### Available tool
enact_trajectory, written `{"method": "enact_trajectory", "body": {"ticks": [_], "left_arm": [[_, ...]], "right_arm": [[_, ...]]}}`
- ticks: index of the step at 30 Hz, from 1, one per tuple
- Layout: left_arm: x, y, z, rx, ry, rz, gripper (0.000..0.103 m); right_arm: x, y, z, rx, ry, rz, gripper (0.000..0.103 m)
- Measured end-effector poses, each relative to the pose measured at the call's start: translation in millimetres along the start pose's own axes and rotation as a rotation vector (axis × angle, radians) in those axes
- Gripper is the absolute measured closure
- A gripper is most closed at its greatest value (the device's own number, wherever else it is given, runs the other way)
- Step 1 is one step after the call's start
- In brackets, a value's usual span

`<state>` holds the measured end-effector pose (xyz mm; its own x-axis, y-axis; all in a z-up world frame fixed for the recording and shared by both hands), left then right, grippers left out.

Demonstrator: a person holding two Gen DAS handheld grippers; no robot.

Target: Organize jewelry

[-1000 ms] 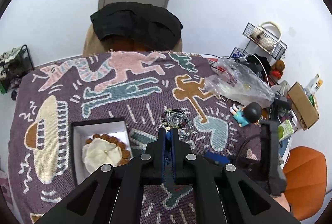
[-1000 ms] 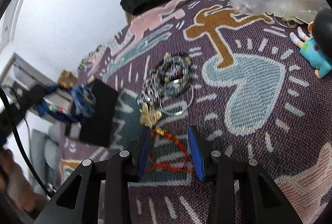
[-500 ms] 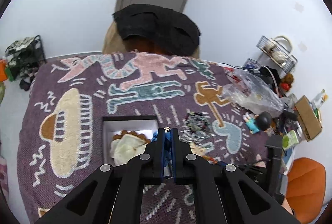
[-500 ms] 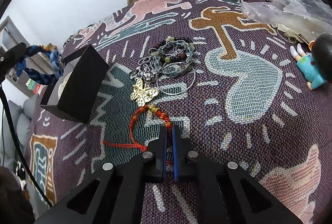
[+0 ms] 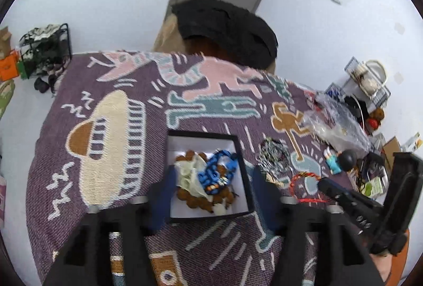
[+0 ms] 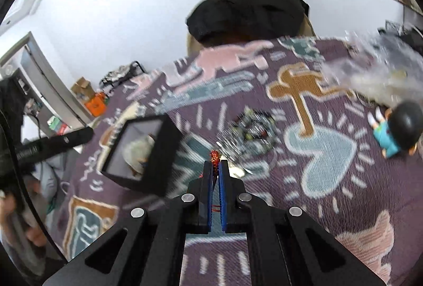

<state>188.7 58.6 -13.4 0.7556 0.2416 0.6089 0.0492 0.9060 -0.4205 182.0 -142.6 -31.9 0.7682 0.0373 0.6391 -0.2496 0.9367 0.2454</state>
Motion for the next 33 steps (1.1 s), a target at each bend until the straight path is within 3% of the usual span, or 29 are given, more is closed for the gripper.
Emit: {"method": "enact_trajectory", "body": {"ticks": [9,14,15,16,17,19,24,33], "left_arm": [[-3.9,27.5,16.2,0.021,-0.019,0.024,0.033],[-6.4,41.2,23.7,0.03,-0.028,0.04,0.033],[-7.0,42.8,25.3,0.032,-0.031,0.041,0.033],[-7.7,44.4,27.7,0.035,-0.036,0.042,0.033],[-7.7,45.2,28.9,0.036,-0.039,0.042,0.033],[-8.1,45.7,31.7,0.039,-0.045,0.035,0.033],[-6.7,40.3,33.0,0.027,-0.051,0.023,0.033],[-3.6,2.1,18.4,-0.029,-0.031,-0.036,0.033]], "right_arm": [[31.1,51.0,9.5,0.081,-0.046,0.052,0.098],[40.0,83.6,0.2,0.152,-0.023,0.076,0.097],[41.0,89.4,-3.4,0.153,-0.01,0.077,0.093],[41.4,93.9,-7.4,0.152,0.009,0.08,0.071],[41.4,96.7,-10.8,0.154,0.029,0.079,0.043],[39.4,96.6,-7.7,0.164,0.003,0.066,0.031],[38.1,82.0,2.9,0.142,-0.02,0.051,0.031],[35.3,21.2,15.1,0.059,-0.027,-0.048,0.031]]}}
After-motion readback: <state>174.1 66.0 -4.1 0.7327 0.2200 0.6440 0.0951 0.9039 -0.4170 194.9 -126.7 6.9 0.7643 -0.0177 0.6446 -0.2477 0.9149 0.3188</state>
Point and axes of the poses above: each gripper's, at about its wrist camera, not at the fingertips, and z roughly against the way its jaws point, y to its left, x to its top, the point moved 1 cm from there along -z, roughly the way its jaws point, and after that the axes turned 6 degrees about -x, right-handed, at the moved point
